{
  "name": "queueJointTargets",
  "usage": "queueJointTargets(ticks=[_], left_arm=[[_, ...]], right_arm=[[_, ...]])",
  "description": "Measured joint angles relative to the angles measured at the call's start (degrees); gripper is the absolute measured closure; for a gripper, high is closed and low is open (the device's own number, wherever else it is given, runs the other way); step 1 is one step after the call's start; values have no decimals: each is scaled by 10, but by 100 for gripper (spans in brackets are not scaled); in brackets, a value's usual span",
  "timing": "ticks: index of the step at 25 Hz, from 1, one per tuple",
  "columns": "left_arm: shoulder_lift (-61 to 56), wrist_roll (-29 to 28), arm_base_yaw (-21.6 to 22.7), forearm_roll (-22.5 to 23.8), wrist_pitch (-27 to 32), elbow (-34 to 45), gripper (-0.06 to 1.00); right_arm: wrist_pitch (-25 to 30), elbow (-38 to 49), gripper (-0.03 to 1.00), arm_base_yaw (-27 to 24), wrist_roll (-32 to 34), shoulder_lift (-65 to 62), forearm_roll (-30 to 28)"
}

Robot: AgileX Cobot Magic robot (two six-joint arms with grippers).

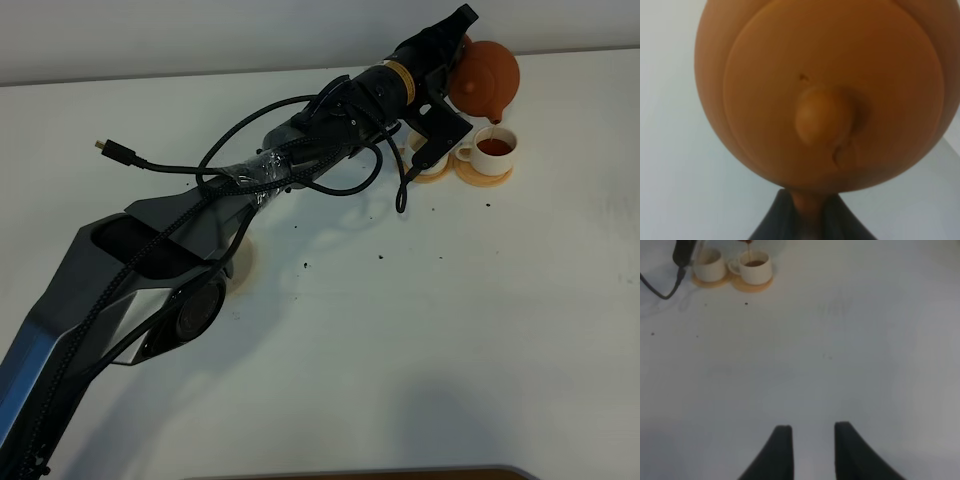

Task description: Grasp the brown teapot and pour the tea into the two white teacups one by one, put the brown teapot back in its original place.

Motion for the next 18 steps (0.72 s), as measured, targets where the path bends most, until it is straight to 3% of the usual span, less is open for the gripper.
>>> queueJointTargets(ticks=[18], left_arm=[[0,11,0,-1,-8,0,80]], right_arm=[[0,0,73,0,0,0,0]])
